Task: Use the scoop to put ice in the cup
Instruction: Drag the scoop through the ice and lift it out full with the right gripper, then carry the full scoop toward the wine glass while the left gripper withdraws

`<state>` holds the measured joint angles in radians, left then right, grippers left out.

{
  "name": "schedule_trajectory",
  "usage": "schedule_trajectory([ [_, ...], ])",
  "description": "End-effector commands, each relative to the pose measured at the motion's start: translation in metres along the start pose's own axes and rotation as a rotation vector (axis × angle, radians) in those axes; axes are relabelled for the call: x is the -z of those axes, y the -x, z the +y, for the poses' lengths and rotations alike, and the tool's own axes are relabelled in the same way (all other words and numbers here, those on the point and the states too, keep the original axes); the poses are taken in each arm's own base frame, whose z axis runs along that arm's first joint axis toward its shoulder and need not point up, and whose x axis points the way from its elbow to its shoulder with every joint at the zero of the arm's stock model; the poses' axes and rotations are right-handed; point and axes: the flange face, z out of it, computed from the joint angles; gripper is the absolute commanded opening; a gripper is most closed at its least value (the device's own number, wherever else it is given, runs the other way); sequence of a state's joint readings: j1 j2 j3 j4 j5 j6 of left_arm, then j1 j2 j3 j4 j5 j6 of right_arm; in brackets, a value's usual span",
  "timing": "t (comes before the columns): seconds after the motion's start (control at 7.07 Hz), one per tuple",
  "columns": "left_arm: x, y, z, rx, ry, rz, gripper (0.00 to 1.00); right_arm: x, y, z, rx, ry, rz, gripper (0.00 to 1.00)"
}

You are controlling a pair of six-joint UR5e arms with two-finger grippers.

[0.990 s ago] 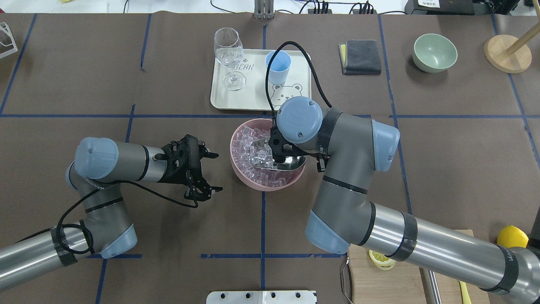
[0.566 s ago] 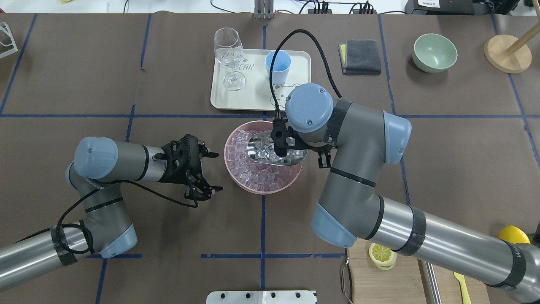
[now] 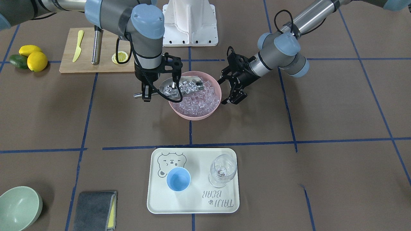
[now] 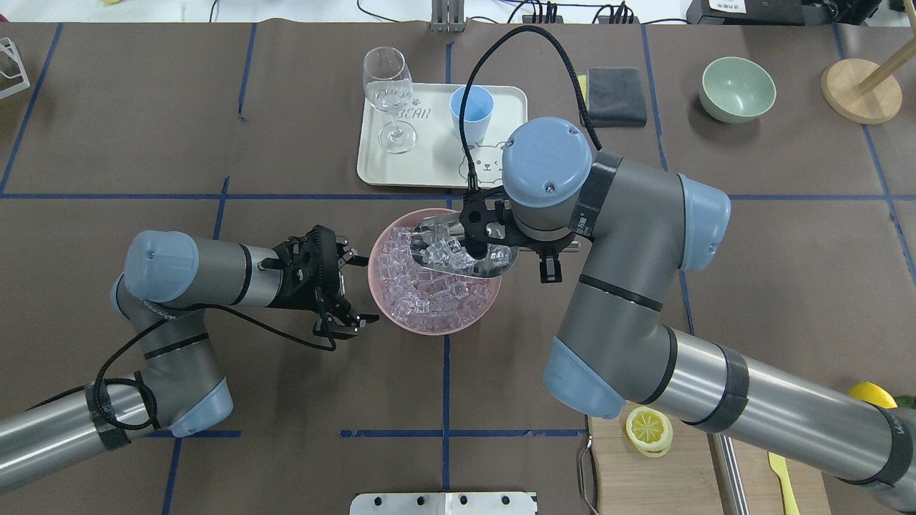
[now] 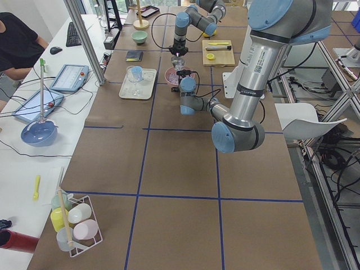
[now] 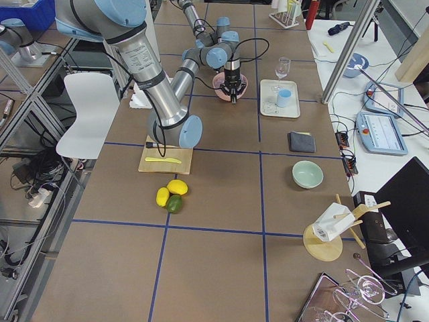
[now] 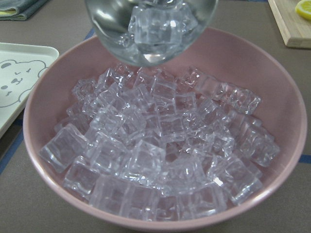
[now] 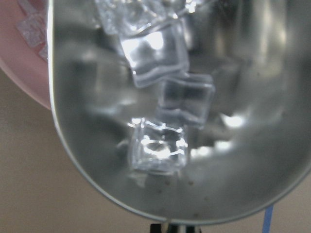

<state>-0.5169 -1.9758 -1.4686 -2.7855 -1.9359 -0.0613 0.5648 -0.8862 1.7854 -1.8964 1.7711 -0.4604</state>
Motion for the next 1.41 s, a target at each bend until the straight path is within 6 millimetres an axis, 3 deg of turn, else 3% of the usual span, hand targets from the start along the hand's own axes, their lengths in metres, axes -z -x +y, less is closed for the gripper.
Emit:
schedule_trajectory([
  [0.0, 0.001, -0.001, -0.001, -0.002, -0.005, 0.002, 1.0, 0.015, -0.022, 0.021, -0.046, -0.025, -0.016, 0.0],
  [0.28, 0.002, 0.0, -0.002, -0.004, -0.007, -0.001, 1.0, 0.031, -0.055, 0.052, -0.119, -0.015, 0.015, 0.0],
  [0.57, 0.012, 0.012, -0.002, -0.001, -0.012, -0.024, 1.0, 0.041, -0.067, 0.083, -0.185, 0.063, -0.017, 0.0],
  [0.85, 0.062, 0.04, 0.032, 0.024, 0.022, -0.098, 1.0, 0.045, -0.081, 0.104, -0.24, 0.118, -0.027, 0.0],
  [0.99, 0.099, 0.062, 0.042, 0.035, 0.024, -0.157, 1.0, 0.05, -0.089, 0.113, -0.258, 0.118, -0.019, 0.0],
  [1.27, 0.161, 0.11, 0.055, 0.154, 0.023, -0.287, 1.0, 0.044, -0.086, 0.112, -0.416, 0.168, -0.037, 0.0],
])
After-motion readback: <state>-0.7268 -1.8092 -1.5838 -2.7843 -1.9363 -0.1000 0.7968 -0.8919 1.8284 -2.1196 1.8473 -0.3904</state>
